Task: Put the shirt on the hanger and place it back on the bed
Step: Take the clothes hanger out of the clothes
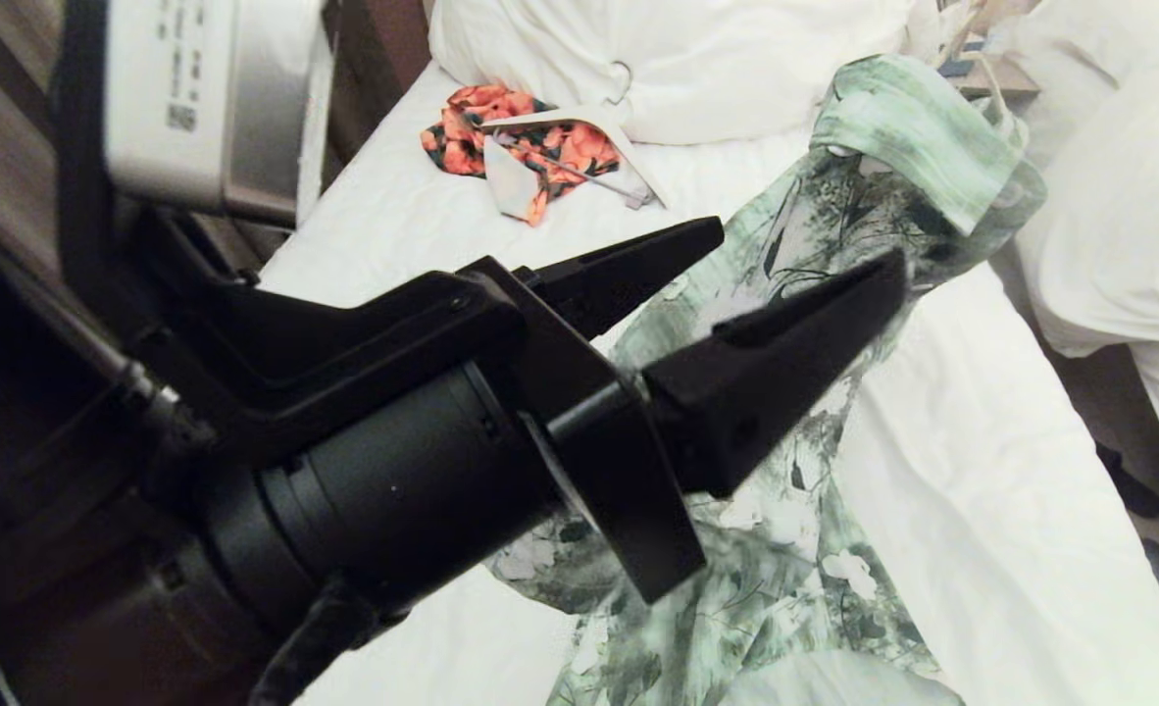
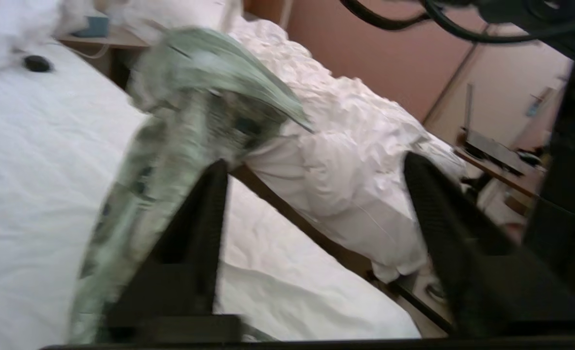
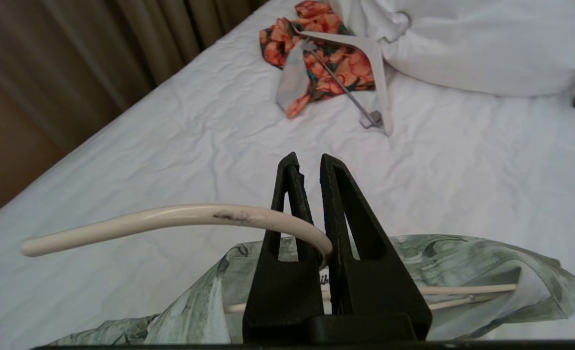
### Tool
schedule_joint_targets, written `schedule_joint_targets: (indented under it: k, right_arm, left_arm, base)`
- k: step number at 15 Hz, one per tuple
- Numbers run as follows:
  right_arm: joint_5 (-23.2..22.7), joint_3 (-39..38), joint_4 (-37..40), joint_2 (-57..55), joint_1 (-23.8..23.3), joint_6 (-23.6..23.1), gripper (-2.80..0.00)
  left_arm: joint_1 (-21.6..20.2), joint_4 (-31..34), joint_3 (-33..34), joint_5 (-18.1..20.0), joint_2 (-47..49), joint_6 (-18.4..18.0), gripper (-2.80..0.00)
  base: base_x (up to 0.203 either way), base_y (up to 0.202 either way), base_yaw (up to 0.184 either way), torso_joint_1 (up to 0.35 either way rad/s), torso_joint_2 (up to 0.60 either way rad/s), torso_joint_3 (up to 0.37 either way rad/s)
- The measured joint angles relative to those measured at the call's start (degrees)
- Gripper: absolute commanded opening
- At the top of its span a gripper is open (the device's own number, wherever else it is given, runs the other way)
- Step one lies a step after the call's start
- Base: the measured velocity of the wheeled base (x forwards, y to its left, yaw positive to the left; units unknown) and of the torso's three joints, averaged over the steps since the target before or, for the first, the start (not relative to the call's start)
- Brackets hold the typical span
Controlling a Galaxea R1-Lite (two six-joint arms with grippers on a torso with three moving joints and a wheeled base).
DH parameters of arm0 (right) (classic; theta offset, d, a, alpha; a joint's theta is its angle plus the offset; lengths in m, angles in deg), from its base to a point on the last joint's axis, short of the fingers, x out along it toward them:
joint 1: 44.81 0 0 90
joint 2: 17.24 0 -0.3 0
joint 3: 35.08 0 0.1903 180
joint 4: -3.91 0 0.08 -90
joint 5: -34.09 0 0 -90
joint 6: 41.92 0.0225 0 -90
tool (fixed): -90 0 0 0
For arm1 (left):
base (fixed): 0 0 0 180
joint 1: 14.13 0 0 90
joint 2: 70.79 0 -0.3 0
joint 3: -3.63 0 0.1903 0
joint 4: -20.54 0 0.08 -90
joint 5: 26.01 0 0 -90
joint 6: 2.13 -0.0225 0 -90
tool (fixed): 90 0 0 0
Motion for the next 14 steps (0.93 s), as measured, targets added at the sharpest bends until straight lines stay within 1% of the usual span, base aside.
schedule_joint_targets:
  k: [2, 5, 9, 12, 14]
  right_arm:
    - [0.00, -0.30, 0.09, -0.48, -0.63, 1.23, -2.80]
    - [-0.04, -0.44, 0.39, -1.51, -0.69, 0.72, -2.80]
    - [0.24, -0.61, 0.05, -1.19, -0.57, -3.45, -2.80]
    - [0.00, -0.61, 0.30, -0.08, -0.52, -3.51, -2.80]
    - [-0.01, -0.72, 0.64, 0.22, -0.50, -2.81, -2.80]
  left_arm:
    - [-1.45, -0.18, -0.30, -0.05, -0.63, -0.16, -2.80]
    - [-4.30, -0.26, -0.25, -0.04, -4.62, -0.22, -2.80]
    - [-8.64, -0.27, 3.54, -1.46, -7.71, -0.13, -2.80]
    - [-12.39, -0.18, 6.78, -2.06, -9.49, -0.33, -2.80]
    - [-13.40, 0.20, 7.62, -3.03, -10.80, -1.81, -2.80]
  base:
    - [0.000, 0.000, 0.000, 0.000, 0.00, 0.000]
    - [0.000, 0.000, 0.000, 0.000, 0.00, 0.000]
    - [0.000, 0.000, 0.000, 0.000, 0.00, 0.000]
    - [0.000, 0.000, 0.000, 0.000, 0.00, 0.000]
    - [0.000, 0.000, 0.000, 0.057, -0.24, -0.173]
